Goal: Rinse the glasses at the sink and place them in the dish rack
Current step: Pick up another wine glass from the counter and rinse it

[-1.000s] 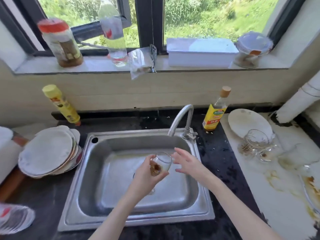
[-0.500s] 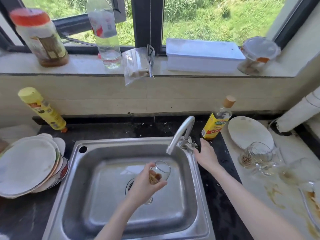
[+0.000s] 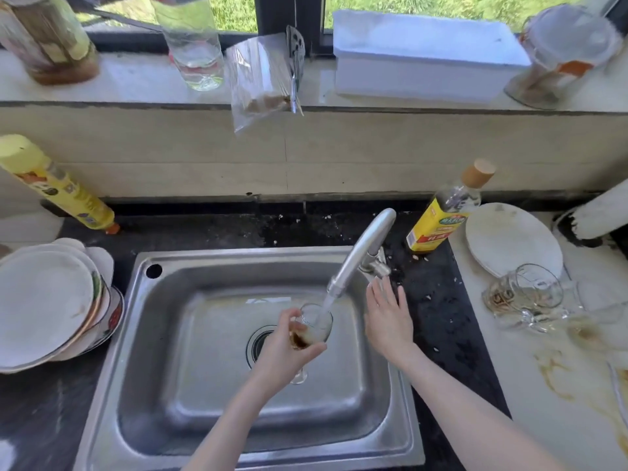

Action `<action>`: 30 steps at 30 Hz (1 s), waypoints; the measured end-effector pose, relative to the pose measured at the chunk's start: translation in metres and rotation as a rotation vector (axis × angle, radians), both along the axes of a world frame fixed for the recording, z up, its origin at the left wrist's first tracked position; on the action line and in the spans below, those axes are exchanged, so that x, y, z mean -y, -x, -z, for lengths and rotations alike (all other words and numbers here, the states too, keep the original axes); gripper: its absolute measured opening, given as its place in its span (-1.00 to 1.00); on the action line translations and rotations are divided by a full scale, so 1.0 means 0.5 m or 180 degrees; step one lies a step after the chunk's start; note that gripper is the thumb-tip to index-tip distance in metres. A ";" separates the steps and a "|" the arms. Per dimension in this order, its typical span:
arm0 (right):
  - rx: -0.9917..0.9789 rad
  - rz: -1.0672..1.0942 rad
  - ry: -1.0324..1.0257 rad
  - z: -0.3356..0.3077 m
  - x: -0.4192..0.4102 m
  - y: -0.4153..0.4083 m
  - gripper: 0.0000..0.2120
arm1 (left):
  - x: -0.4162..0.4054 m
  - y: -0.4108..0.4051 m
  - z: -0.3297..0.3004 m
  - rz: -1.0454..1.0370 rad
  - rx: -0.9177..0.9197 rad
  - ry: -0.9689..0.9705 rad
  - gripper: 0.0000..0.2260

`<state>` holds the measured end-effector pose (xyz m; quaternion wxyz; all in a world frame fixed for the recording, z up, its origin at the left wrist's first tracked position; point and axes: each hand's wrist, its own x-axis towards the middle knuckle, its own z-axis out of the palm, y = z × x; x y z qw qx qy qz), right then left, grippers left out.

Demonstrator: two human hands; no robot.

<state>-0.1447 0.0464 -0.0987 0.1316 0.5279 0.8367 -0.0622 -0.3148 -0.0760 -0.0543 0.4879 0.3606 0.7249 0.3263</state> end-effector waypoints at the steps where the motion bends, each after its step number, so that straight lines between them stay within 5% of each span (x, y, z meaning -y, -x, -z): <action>1: 0.0058 0.0014 -0.0040 0.002 -0.004 0.006 -0.33 | 0.001 0.001 0.003 -0.0011 0.0021 0.0005 -0.46; 19: 0.0248 -0.0013 0.0398 -0.024 -0.008 0.024 -0.42 | 0.009 -0.011 -0.017 0.0243 0.0129 0.0044 -0.47; 23: -0.0817 0.0163 0.1100 -0.067 0.018 0.028 -0.58 | 0.003 -0.009 -0.016 -0.0025 0.0439 0.0293 -0.51; 27: -0.2302 0.1993 0.2760 -0.102 0.082 0.041 -0.66 | 0.000 -0.012 -0.012 -0.0538 0.1576 0.0893 -0.57; 30: -0.2517 0.2498 0.3573 -0.115 0.119 0.039 -0.69 | 0.008 -0.022 0.000 -0.0915 0.2189 0.1269 -0.69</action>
